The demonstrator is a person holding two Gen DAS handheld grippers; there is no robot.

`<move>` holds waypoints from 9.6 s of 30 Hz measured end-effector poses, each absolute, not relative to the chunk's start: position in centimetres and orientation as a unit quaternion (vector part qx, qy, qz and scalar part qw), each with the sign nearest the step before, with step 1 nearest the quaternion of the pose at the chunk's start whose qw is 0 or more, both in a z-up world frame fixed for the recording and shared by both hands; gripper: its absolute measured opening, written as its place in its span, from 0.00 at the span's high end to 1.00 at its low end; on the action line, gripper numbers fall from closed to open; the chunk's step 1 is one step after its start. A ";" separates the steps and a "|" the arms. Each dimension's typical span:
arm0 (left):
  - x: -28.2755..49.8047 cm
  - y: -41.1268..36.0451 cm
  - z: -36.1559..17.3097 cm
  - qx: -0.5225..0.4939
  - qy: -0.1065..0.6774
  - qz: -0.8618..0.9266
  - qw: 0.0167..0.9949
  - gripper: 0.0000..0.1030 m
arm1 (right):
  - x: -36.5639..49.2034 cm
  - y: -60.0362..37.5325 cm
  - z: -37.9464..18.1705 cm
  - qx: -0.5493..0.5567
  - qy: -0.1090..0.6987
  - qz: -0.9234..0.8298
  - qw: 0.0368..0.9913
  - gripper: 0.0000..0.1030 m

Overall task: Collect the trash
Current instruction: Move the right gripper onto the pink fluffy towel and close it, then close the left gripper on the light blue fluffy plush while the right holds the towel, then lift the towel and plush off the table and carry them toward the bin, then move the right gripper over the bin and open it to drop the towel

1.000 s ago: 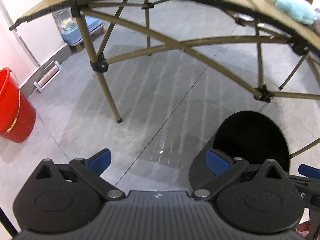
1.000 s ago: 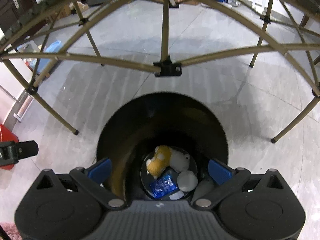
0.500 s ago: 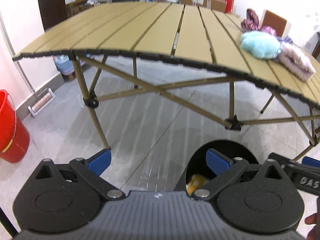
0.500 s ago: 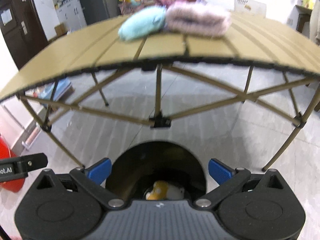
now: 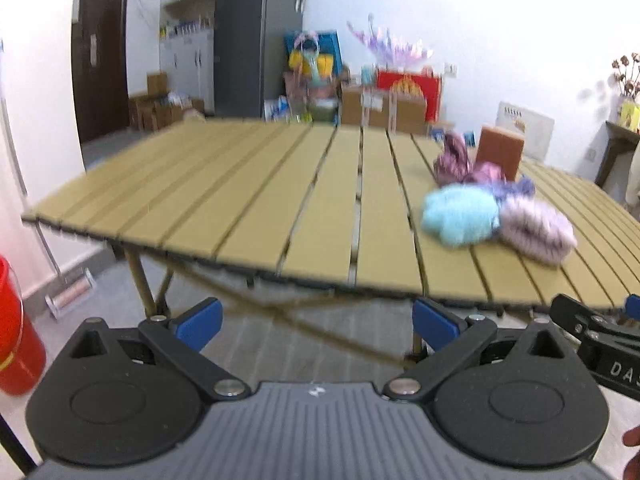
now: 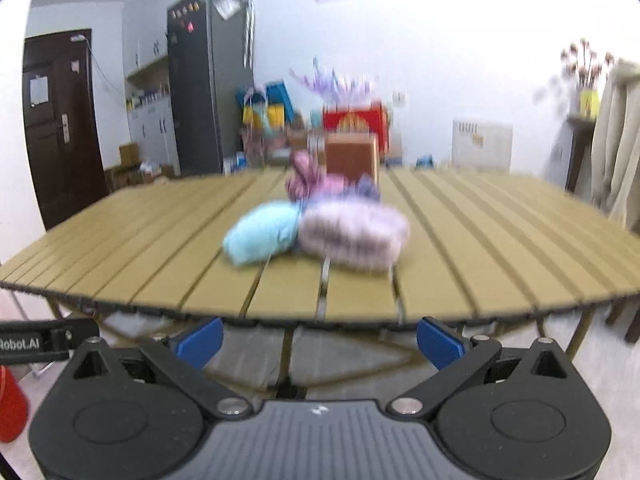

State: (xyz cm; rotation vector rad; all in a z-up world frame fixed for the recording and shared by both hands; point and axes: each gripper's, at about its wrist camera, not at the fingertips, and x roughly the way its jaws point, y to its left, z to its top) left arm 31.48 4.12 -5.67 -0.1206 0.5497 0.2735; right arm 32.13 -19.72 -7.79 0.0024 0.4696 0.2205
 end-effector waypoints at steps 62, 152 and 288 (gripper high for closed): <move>45.7 -0.6 -6.6 -0.113 0.235 0.048 0.964 0.00 | 45.4 -24.8 -10.2 0.076 0.165 0.108 0.977 0.78; 27.9 -1.8 -5.0 -0.003 0.179 0.050 0.983 0.30 | 26.1 -24.0 -8.4 -0.015 0.173 0.175 0.969 0.78; 26.9 9.7 -21.5 -0.038 0.525 0.217 0.822 0.30 | 31.4 -11.3 -25.5 -0.050 0.525 0.142 0.837 0.78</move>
